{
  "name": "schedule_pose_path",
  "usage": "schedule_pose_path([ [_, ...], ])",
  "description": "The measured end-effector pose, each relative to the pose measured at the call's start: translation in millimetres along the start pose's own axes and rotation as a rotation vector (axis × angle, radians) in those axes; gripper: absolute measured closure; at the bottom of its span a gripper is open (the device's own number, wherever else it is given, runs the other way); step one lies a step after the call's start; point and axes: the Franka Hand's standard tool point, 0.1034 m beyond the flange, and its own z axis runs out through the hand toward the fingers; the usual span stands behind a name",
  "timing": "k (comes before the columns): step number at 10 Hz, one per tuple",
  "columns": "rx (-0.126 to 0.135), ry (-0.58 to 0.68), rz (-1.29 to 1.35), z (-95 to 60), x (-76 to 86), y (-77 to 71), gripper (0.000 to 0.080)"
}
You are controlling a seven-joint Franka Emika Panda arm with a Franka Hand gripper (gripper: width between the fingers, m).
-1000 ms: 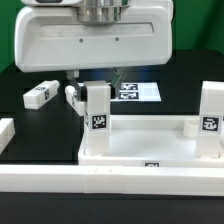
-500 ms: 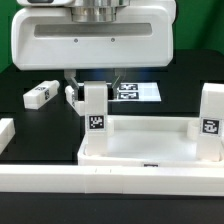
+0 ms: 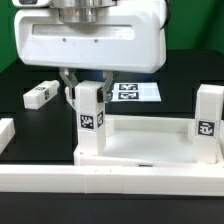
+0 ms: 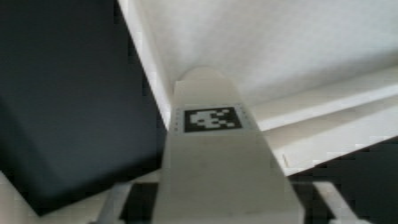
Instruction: Assemble desk
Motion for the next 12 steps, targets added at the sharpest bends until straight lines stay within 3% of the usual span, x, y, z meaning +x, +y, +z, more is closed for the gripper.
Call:
schedule_pose_path([
  [5, -0.015, -0.006, 0.173, -0.4, -1.0, 3.9, 0.0474],
  [6, -0.016, -0.007, 0.165, 0.4, -1.4, 3.8, 0.0346],
  [7, -0.016, -0.007, 0.165, 0.5, -1.4, 3.8, 0.0346],
  [8, -0.016, -0.007, 0.166, 0.6, -1.5, 3.8, 0.0204],
  [9, -0.012, -0.008, 0.188, -1.8, -3.2, 2.7, 0.0204],
  [10, -0.003, -0.012, 0.242, -10.7, -13.4, 0.5, 0.0159],
  [12, 0.003, -0.034, 0.338, -18.3, -38.5, -3.3, 0.0151],
])
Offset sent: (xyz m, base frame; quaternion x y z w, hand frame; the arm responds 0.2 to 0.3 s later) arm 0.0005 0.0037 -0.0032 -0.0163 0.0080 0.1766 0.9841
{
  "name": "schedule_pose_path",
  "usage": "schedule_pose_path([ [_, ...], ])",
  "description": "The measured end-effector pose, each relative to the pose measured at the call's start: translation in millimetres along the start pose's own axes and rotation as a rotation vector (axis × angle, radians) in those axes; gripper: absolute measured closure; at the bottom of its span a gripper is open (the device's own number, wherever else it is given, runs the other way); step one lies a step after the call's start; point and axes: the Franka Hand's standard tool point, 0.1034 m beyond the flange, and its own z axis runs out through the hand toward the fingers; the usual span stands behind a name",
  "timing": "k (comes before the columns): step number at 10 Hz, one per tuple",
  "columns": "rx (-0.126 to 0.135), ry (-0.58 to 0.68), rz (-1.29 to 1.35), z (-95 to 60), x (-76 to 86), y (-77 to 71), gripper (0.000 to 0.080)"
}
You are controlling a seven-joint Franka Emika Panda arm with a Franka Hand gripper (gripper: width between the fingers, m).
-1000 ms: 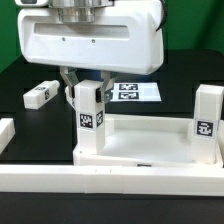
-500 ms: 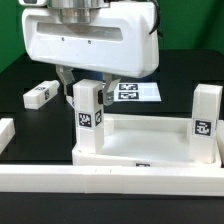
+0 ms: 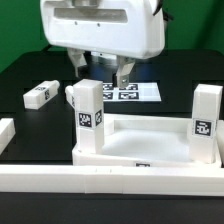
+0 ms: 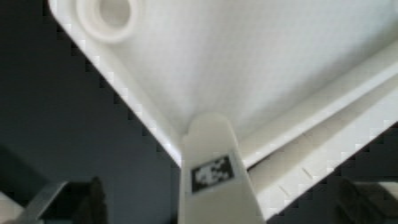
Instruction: Assemble desk
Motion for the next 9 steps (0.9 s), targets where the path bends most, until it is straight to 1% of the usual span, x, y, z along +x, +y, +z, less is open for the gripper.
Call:
schedule_pose_path([
  [1, 0.004, -0.011, 0.034, 0.5, -9.3, -1.5, 0.0151],
  [2, 0.006, -0.009, 0.047, 2.6, -13.1, -4.8, 0.0151],
  [4, 0.002, -0.008, 0.026, 6.7, -13.0, -6.6, 0.0151],
  [9, -0.001, -0.01, 0.026, 8.3, -13.4, -6.0, 0.0151],
])
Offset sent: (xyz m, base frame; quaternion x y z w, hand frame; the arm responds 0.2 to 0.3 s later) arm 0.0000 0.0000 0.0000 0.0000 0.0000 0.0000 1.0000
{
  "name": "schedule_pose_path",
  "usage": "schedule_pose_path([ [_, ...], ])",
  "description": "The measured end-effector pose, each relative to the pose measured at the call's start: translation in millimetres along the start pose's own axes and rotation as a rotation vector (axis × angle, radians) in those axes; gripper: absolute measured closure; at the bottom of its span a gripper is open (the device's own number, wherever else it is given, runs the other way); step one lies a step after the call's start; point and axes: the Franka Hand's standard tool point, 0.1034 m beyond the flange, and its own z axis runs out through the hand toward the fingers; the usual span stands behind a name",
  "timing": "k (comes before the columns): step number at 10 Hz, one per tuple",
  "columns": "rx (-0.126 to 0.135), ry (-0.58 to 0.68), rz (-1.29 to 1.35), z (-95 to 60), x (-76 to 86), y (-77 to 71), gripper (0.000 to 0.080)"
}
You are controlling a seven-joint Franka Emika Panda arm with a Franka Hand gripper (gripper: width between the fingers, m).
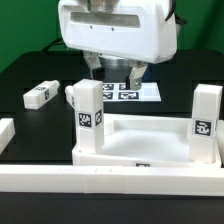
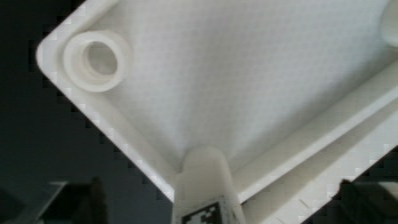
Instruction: Assemble desk
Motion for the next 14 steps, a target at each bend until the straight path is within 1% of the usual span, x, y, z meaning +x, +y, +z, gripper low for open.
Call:
schedule_pose_path([
  [1, 0.007, 0.005, 0.04, 0.9, -1.9, -0.2, 0.0151],
  [2, 0.012, 0.009, 0.096, 7.4, -14.5, 4.6, 0.0151],
  [3, -0.002, -0.002, 0.102, 15.4, -28.0, 11.1, 0.0151],
  [4, 0.003, 0.016, 0.109, 21.2, -33.2, 12.6, 0.0151],
  [6, 0.001, 0.013, 0.102, 20.8, -33.5, 12.1, 0.0151],
  [7, 0.005, 0.009, 0.16, 21.4, -34.6, 11.3, 0.0151],
  [9, 0.016, -0.002, 0.322, 23.3, -38.0, 9.9, 0.0151],
  [11, 0.022, -0.009, 0.556, 34.7, -48.8, 13.2, 0.0151],
  [12, 0.022, -0.01, 0.605, 39.4, -52.7, 12.5, 0.0151],
  [14, 0.03, -0.023, 0.716, 39.5, -54.3, 10.2, 0.0151],
])
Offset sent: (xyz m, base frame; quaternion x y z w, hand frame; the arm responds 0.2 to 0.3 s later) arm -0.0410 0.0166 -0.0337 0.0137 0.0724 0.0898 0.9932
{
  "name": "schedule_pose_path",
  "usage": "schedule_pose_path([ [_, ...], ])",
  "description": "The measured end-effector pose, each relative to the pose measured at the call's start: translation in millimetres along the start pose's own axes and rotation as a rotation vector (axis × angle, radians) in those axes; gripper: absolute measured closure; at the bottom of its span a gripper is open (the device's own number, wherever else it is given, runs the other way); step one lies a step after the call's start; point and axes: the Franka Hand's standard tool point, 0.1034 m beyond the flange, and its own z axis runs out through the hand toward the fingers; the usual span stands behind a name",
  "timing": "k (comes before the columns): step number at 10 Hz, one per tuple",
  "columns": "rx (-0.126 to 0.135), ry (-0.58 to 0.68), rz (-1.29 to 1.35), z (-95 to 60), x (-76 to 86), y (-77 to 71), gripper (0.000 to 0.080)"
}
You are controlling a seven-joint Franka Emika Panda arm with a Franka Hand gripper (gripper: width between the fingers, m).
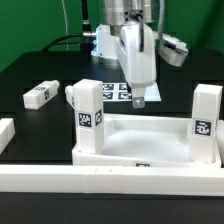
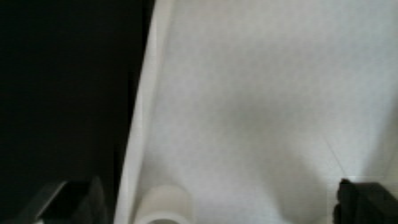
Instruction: Assemble desk
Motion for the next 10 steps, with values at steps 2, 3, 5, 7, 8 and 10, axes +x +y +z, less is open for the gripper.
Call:
schedule_pose_path([
  [2, 0.002, -0.014, 0.112, 1.1, -3.7, 0.4, 0.0151],
  [3, -0.001, -0.016, 0.136, 3.2, -4.7, 2.3, 0.0151],
  [5, -0.032, -0.006, 0.153, 20.4, -5.1, 14.3, 0.0151],
  [7, -0.062, 0.011, 0.15, 38.8, -1.4, 24.3, 0.0151],
  [8, -0.077, 0.019, 0.149, 48.3, 1.2, 28.5, 0.0151],
  [10, -0.096, 0.03, 0.147, 60.5, 5.7, 32.5, 0.0151],
])
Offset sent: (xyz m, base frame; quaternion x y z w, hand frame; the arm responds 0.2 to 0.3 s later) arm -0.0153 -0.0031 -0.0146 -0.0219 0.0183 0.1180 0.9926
